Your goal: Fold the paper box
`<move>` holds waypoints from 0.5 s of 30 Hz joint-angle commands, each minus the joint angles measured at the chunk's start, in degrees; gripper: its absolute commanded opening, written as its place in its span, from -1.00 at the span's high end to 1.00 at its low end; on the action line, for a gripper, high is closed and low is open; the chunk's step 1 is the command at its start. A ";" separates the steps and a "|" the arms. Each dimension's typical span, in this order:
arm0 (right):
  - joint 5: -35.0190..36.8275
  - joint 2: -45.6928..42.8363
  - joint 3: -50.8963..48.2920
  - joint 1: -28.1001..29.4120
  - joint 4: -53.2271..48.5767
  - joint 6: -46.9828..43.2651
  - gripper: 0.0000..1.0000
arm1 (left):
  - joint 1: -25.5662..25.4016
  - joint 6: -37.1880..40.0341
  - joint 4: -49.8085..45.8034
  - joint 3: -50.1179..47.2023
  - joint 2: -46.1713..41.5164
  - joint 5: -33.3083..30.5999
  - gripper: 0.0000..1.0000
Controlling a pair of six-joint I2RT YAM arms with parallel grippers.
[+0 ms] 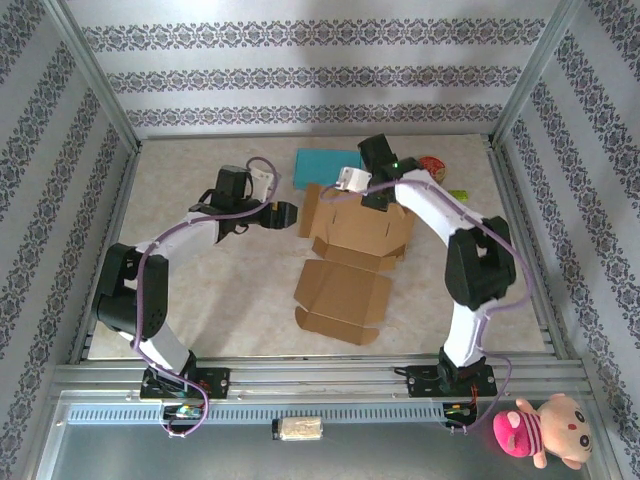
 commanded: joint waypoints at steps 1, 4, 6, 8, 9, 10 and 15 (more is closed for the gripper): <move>10.34 -4.31 -8.15 2.87 21.91 -13.02 1.00 | 3.20 -6.03 3.04 0.50 -1.91 -4.37 -0.52; 14.32 -7.05 -13.47 4.99 32.99 -20.80 1.00 | 4.84 -6.26 4.11 1.57 -2.08 -7.56 -0.54; 15.38 -8.56 -16.65 6.11 41.23 -25.42 1.00 | 5.65 -4.71 4.76 2.89 -0.59 -6.56 -0.52; 15.45 -9.39 -19.34 6.99 47.04 -28.38 1.00 | 5.76 -2.27 4.70 4.94 1.95 -4.64 -0.45; 15.49 -9.61 -20.71 7.35 51.59 -29.47 1.00 | 5.77 -1.58 4.52 6.03 3.62 -3.57 -0.39; 15.63 -9.62 -21.70 7.55 54.41 -30.35 1.00 | 5.76 -1.29 4.53 6.86 5.01 -2.97 -0.34; 16.77 -8.48 -25.73 8.84 66.94 -33.17 1.00 | 5.76 -3.91 8.61 9.10 11.03 -2.40 -0.14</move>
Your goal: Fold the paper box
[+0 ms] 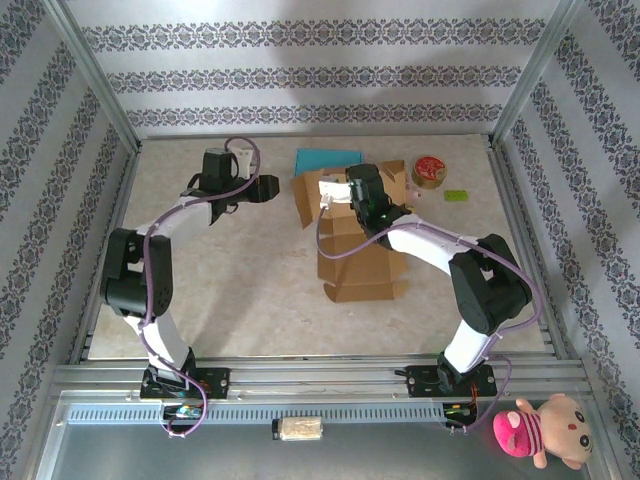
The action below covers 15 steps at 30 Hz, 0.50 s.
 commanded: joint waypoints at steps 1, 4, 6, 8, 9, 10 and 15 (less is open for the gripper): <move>2.41 -0.89 -2.15 1.07 14.18 -3.81 1.00 | 0.27 -1.35 4.42 1.27 3.32 1.36 -0.13; 2.35 -0.92 -2.34 1.73 15.02 -2.47 1.00 | 0.27 -0.63 5.93 2.40 5.45 3.36 -0.09; 2.41 -0.96 -2.05 1.99 15.22 -1.60 1.00 | 0.27 1.14 7.62 2.92 6.85 7.24 -0.08; 2.32 -0.96 -1.81 2.14 15.34 -1.22 1.00 | 0.28 2.03 9.32 3.33 8.16 9.06 -0.07; 2.22 -0.87 -1.83 2.25 15.38 -1.55 1.00 | 0.28 2.45 10.19 3.66 8.78 9.77 -0.07; 1.99 -0.79 -1.96 2.35 15.73 -1.81 1.00 | 0.28 2.76 10.83 3.97 9.23 9.90 -0.07; 1.28 -1.20 -2.91 2.69 15.80 -2.15 1.00 | 0.20 4.84 12.93 6.75 11.46 15.49 0.05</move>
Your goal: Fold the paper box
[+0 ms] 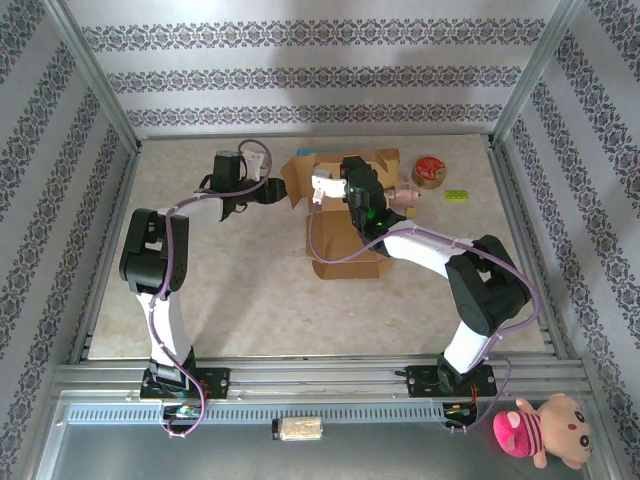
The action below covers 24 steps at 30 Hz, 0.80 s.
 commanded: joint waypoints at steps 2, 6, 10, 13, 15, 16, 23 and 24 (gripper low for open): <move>0.26 -1.13 -1.11 0.65 2.27 0.25 1.00 | 0.05 3.44 6.27 3.13 1.52 12.01 0.07; 1.07 -0.44 -0.69 0.56 1.96 0.92 1.00 | -0.67 3.10 10.47 1.46 0.97 20.39 0.07; 1.47 0.58 -0.40 0.47 1.78 0.68 1.00 | -0.92 0.76 14.81 -1.54 0.04 23.16 0.06; 1.47 0.71 -0.24 0.47 1.79 0.91 1.00 | -1.41 -0.26 15.49 -2.43 0.13 24.24 0.05; 1.48 0.71 -0.25 0.56 2.11 0.91 1.00 | -2.06 -0.53 15.86 -2.97 0.28 24.10 -0.01; 1.43 0.69 -0.57 0.54 2.16 0.86 1.00 | -2.44 -0.49 15.96 -3.16 0.39 24.00 -0.03; 1.68 0.53 -3.47 0.30 4.13 1.45 1.00 | -4.64 -0.27 16.77 -3.51 2.60 23.38 -0.05; 1.75 0.57 -3.98 0.30 4.15 1.70 1.00 | -4.70 -0.73 17.41 -3.45 3.03 23.28 -0.04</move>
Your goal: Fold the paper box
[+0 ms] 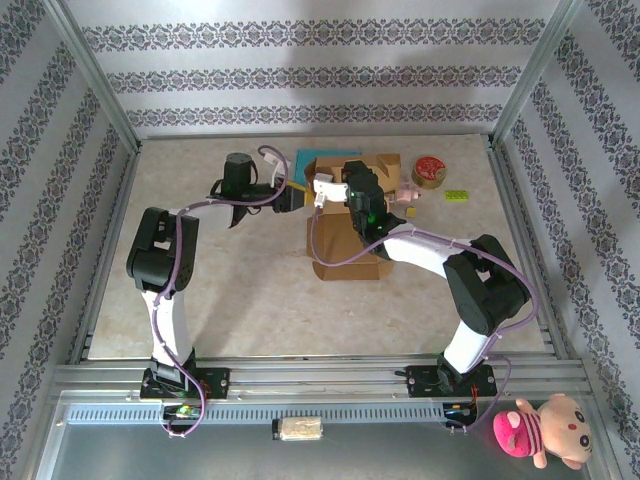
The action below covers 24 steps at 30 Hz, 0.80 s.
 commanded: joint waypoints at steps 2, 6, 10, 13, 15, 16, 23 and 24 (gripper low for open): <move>1.34 0.18 -1.94 0.31 2.50 2.01 1.00 | -1.05 -2.37 6.65 -0.75 2.50 1.60 -0.05; 1.60 0.18 -2.78 0.58 2.75 2.91 1.00 | -2.21 -3.26 9.48 -0.84 3.79 2.73 -0.04; 2.14 -0.05 -5.26 0.93 4.42 4.23 1.00 | -2.88 -2.71 9.26 -1.65 4.67 2.28 -0.03; 2.15 0.07 -8.30 0.68 6.26 4.70 1.00 | -2.99 -3.25 11.20 -3.23 4.92 1.14 -0.03; 2.21 0.30 -9.57 0.50 7.61 5.18 1.00 | -2.92 -3.98 12.27 -3.50 5.40 0.93 -0.03; 2.31 0.42 -10.04 0.41 7.81 5.56 1.00 | -3.05 -4.27 12.58 -3.54 5.76 0.80 -0.03; 3.20 2.33 -11.33 0.14 10.00 5.55 1.00 | -3.15 -5.24 13.92 -3.37 7.38 -0.92 -0.03; 2.97 2.28 -11.50 0.27 10.28 5.64 1.00 | -3.27 -5.69 14.81 -3.23 7.64 -0.54 -0.03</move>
